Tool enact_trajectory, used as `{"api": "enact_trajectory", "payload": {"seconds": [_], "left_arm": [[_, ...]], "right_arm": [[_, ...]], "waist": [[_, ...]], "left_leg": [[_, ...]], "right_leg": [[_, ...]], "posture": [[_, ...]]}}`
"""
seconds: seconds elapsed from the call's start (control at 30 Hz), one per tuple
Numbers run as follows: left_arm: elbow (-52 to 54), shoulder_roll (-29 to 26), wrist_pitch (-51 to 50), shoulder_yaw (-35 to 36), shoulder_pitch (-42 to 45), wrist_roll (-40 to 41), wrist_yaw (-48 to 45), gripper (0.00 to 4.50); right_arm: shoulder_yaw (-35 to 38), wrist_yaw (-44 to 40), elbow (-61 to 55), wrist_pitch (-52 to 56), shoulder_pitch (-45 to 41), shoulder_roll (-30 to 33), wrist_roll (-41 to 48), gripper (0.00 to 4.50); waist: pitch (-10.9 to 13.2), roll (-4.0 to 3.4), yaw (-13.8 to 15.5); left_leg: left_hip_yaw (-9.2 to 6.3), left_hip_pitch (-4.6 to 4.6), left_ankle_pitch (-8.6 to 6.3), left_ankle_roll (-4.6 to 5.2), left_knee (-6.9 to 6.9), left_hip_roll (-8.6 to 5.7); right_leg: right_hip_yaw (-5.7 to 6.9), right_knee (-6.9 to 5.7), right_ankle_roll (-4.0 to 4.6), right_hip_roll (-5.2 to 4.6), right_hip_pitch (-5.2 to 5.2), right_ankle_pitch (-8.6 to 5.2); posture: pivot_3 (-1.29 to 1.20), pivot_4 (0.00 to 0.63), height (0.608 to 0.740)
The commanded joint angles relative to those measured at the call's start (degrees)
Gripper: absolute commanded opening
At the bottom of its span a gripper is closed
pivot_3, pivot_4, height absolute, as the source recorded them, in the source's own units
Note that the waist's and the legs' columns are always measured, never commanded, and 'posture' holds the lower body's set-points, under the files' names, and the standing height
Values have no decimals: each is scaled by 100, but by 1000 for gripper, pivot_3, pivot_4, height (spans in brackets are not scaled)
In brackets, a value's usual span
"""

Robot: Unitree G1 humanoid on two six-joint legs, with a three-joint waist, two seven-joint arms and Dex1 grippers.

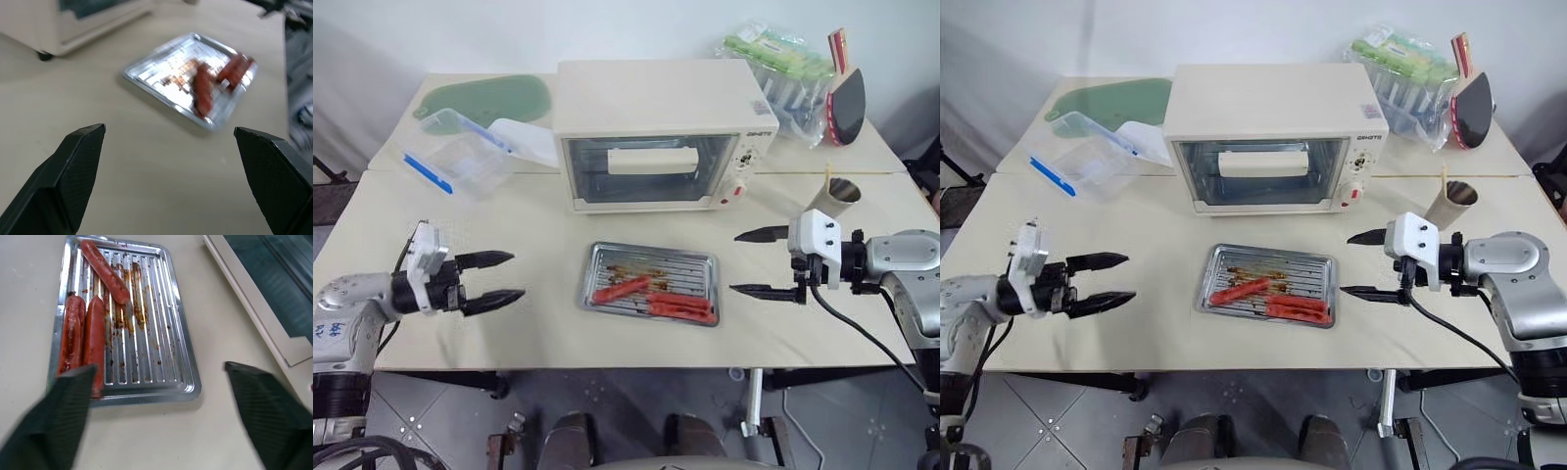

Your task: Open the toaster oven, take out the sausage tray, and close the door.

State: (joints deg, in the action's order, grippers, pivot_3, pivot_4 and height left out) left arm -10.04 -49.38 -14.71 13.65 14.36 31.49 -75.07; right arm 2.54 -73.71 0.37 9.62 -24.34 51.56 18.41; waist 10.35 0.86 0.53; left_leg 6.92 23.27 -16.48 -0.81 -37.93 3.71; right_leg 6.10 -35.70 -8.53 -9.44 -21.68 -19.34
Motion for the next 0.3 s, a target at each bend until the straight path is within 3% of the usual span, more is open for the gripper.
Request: {"api": "enact_trajectory", "payload": {"seconds": [0.03, 0.3], "left_arm": [[-238, -244, 435, 135, -83, -177, -372, 4500], [-900, -320, 590, 47, -5, -522, -272, 4500]], "right_arm": [[268, 104, 170, -9, 47, 156, 4, 4468], [553, 940, -25, 278, 813, 82, -206, 4468]], "waist": [[0, 0, -10], [0, -1, -67]], "left_leg": [[0, 0, -1, 0, 0, 0], [12, 0, -2, -2, 8, 3]], "right_leg": [[0, -1, 0, 0, 0, 0], [3, -6, 0, 0, -13, 0]], "posture": [[0, 150, 740], [0, 150, 740]]}}
